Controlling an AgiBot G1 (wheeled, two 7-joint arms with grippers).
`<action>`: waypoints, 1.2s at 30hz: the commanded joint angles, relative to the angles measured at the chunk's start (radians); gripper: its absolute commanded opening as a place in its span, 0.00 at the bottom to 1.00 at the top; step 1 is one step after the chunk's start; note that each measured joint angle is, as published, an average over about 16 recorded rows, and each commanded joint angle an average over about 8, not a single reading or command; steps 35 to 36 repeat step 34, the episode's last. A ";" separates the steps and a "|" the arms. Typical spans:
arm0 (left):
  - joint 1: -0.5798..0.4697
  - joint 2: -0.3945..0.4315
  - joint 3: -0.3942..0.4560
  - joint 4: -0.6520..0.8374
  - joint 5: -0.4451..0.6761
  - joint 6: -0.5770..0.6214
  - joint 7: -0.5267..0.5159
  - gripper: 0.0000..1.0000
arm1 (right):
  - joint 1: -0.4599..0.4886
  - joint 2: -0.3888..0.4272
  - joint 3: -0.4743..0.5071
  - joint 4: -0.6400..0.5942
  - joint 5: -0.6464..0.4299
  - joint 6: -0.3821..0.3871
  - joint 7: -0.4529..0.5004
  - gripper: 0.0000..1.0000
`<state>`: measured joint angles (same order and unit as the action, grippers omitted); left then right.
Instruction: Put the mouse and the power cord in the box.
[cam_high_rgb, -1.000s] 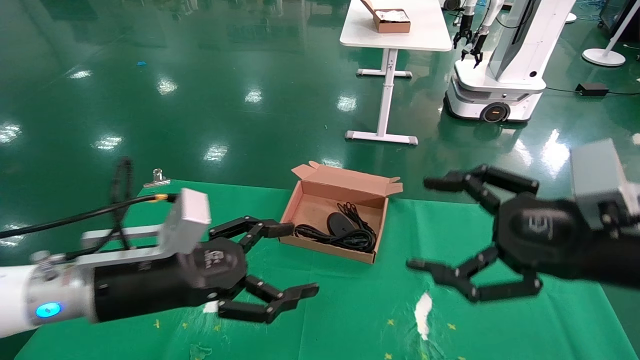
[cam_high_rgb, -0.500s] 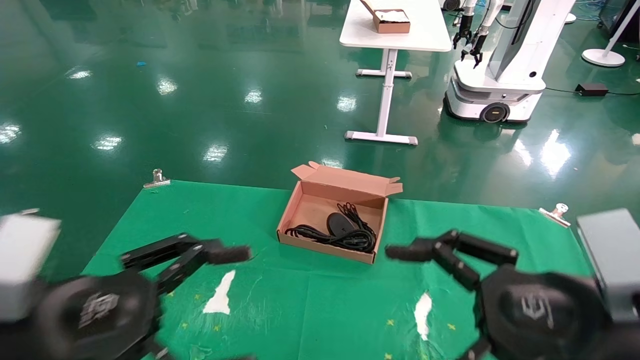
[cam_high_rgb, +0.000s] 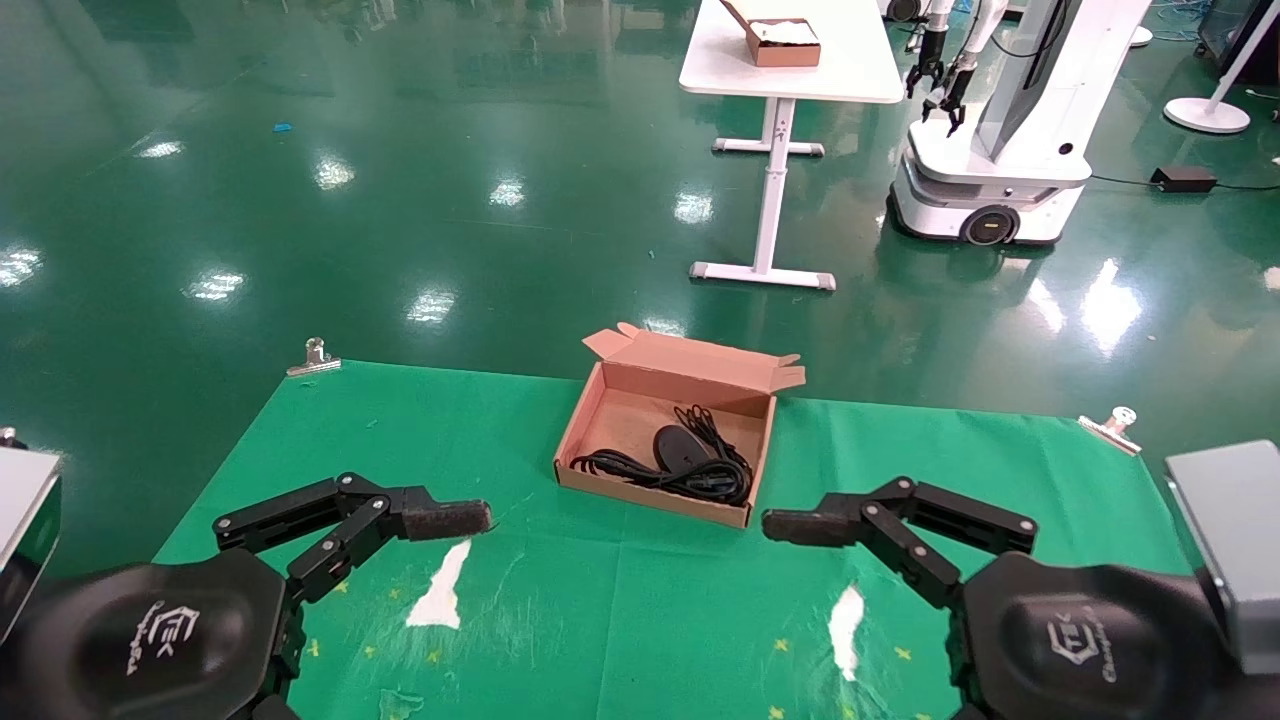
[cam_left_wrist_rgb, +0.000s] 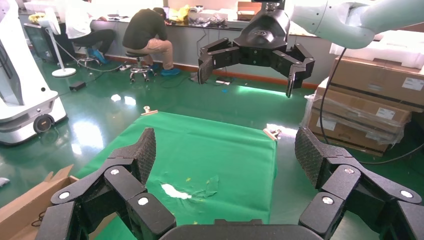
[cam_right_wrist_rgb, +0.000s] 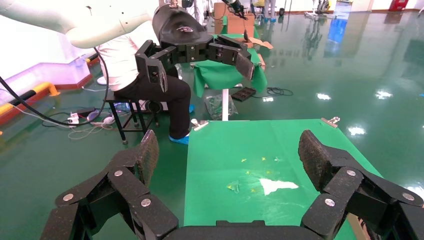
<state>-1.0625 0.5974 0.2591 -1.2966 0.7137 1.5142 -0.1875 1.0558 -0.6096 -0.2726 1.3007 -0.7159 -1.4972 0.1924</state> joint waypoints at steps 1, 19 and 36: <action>-0.002 0.003 0.004 0.002 0.003 -0.003 0.000 1.00 | 0.004 0.000 -0.001 -0.003 -0.003 0.000 -0.001 1.00; -0.010 0.011 0.017 0.011 0.013 -0.015 0.000 1.00 | 0.016 -0.001 -0.006 -0.015 -0.012 0.001 -0.004 1.00; -0.011 0.013 0.019 0.012 0.016 -0.018 0.000 1.00 | 0.018 -0.002 -0.007 -0.016 -0.014 0.002 -0.005 1.00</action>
